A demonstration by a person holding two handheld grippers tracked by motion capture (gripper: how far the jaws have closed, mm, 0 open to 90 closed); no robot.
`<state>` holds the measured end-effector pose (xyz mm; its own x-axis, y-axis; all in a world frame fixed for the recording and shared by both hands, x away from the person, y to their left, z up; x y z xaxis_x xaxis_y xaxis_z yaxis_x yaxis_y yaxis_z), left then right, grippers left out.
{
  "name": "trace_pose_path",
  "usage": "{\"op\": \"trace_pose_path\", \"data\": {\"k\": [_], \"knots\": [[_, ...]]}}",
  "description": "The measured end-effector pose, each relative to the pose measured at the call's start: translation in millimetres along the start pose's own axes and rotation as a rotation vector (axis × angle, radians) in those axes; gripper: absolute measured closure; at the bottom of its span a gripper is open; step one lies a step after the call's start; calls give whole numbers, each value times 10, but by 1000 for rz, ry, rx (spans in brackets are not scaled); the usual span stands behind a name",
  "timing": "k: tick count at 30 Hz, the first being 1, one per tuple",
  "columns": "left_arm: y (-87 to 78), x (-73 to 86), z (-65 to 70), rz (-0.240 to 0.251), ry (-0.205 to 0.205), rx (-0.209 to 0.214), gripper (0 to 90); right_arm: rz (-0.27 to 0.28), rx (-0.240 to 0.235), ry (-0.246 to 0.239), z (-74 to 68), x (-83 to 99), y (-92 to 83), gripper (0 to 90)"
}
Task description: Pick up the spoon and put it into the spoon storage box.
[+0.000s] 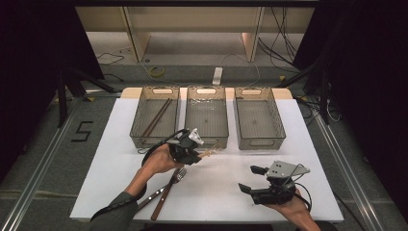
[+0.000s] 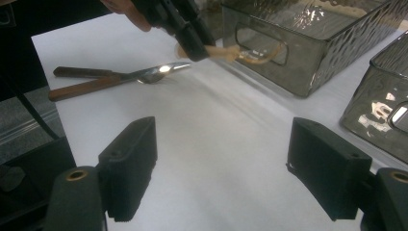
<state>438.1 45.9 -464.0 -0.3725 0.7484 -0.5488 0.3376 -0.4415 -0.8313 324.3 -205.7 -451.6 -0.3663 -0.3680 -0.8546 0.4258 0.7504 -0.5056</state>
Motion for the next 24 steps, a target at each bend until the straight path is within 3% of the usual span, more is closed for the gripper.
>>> {"op": "trace_pose_path", "data": {"k": [8, 15, 24], "knots": [[-166, -79, -55, 83, -74, -28, 750, 5, 2, 0, 2, -2, -6, 264], [-284, -150, -85, 133, -95, -79, 750, 8, -1, 3, -3, -5, -6, 263], [-351, -202, -145, 170, -146, -111, 750, 11, -4, 10, 4, -6, -11, 264]]}}
Point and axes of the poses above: each handheld gripper's, and its own axes: y roughly forward along the jaws, x roughly out of its underside, z roughly to its right, the point moved 4 cm from there along y, roughly forward along the jaws, and after that the axes turned 5 degrees about -x, right-handed, at the moved point
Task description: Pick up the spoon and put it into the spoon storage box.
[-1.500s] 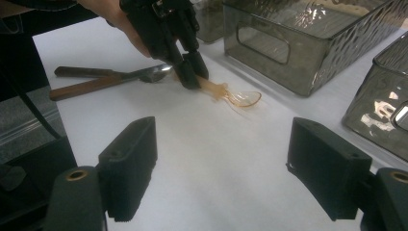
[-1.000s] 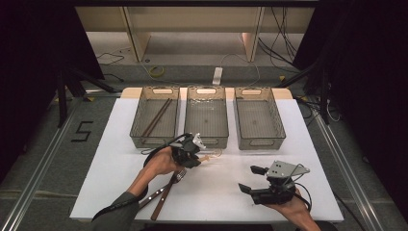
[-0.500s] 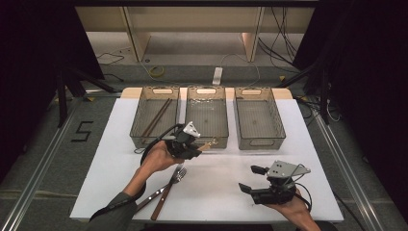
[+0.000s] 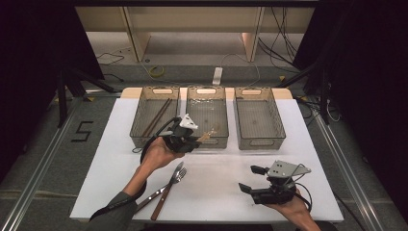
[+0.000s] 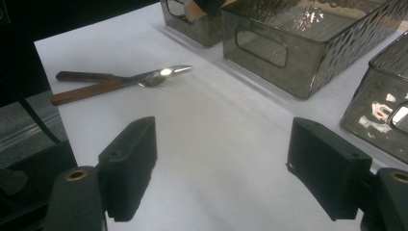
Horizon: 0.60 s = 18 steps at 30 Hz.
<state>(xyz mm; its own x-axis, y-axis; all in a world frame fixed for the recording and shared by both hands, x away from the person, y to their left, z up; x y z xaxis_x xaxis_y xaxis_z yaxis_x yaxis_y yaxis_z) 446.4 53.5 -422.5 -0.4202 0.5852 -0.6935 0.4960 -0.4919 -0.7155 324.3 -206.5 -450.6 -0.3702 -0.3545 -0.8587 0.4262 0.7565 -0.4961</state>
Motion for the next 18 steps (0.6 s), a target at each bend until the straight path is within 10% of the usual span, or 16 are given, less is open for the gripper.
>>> {"op": "trace_pose_path", "data": {"k": [18], "knots": [[122, -270, -314, 48, -130, -58, 749, 7, -7, 6, 2, 3, -5, 263]]}}
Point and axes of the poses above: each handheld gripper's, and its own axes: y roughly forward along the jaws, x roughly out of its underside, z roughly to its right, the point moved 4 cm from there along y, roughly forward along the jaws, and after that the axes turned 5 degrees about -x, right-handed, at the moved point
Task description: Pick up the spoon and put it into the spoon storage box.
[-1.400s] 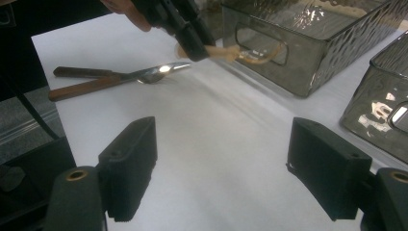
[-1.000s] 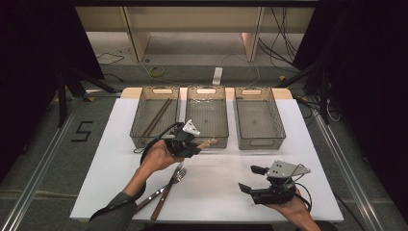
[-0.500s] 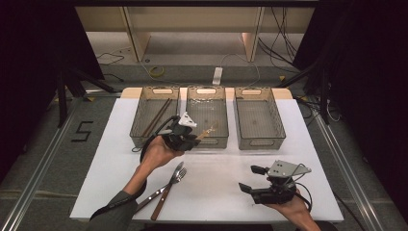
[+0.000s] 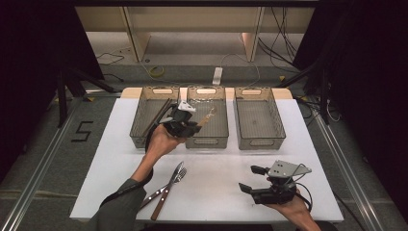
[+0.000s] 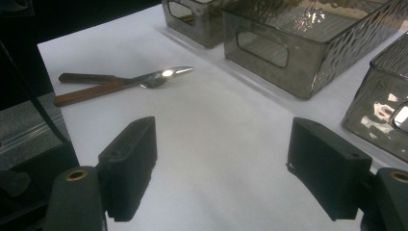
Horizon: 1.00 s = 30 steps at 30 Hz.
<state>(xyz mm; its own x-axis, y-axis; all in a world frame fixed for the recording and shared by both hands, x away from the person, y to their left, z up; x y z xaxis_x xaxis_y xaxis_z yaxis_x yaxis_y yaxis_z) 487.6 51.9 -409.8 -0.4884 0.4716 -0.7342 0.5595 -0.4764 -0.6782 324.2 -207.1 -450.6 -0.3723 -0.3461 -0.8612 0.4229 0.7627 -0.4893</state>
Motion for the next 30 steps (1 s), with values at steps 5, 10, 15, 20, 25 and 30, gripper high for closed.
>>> {"op": "trace_pose_path", "data": {"k": [5, 10, 15, 20, 25, 30], "knots": [[55, -69, -48, 1, -21, -11, 749, -1, -2, -4, -3, 1, -3, 264], [112, -85, -106, -2, -42, -29, 749, -3, -3, -4, -5, 2, 1, 263], [175, -92, -147, -15, -82, -19, 748, -2, -4, -3, -4, 3, 5, 263], [242, -106, -153, -26, -90, -39, 748, -2, -3, -5, -5, 4, 7, 264], [308, -103, -192, -39, -106, -48, 747, -1, -5, -4, -7, 4, 6, 264], [365, -81, -206, -54, -117, -63, 746, -2, -6, -5, -9, 4, 10, 264]]}}
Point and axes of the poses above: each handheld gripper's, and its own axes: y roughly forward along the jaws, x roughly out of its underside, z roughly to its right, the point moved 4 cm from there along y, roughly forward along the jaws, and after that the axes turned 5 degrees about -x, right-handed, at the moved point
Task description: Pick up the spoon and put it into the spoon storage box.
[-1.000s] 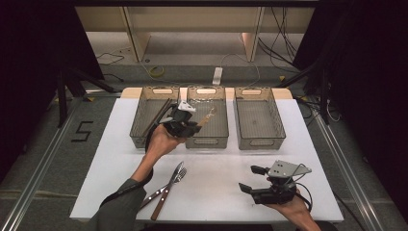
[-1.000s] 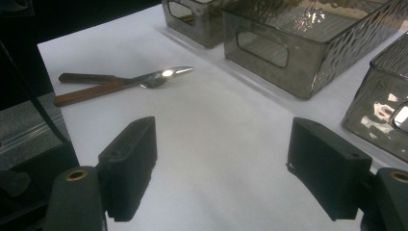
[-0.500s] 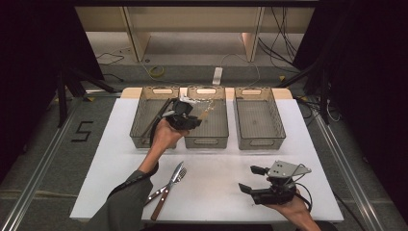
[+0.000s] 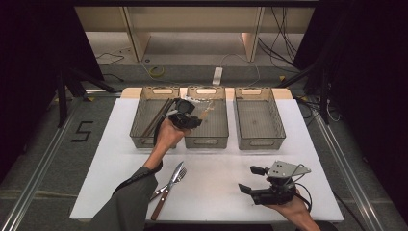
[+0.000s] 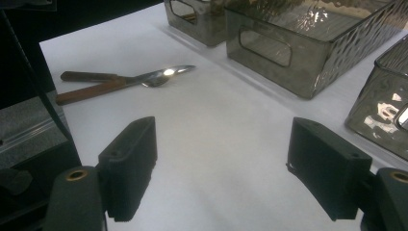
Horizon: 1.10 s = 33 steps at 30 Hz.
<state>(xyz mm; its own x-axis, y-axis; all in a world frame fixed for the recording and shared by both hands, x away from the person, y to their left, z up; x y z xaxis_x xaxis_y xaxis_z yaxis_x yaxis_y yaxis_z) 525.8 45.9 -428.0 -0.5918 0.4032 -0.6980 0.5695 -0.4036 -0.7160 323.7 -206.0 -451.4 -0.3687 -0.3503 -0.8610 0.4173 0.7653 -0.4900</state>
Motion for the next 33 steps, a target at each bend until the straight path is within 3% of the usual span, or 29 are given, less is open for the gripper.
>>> {"op": "trace_pose_path", "data": {"k": [11, 16, 18, 22, 33], "knots": [[89, 62, -19, -27, -21, 0, 743, 0, -3, 1, -4, -2, 1, 264], [113, 70, -23, -37, -58, 6, 717, 0, -1, 1, -2, -2, 0, 264], [110, 65, -23, -34, -74, 29, 593, 0, -2, 2, -2, -3, -1, 264], [49, 51, -4, -28, -78, 27, 446, 1, -2, 3, -2, -3, -2, 264], [-339, 176, 72, -16, -44, 51, 283, 0, 2, 4, -1, -2, 0, 264]]}}
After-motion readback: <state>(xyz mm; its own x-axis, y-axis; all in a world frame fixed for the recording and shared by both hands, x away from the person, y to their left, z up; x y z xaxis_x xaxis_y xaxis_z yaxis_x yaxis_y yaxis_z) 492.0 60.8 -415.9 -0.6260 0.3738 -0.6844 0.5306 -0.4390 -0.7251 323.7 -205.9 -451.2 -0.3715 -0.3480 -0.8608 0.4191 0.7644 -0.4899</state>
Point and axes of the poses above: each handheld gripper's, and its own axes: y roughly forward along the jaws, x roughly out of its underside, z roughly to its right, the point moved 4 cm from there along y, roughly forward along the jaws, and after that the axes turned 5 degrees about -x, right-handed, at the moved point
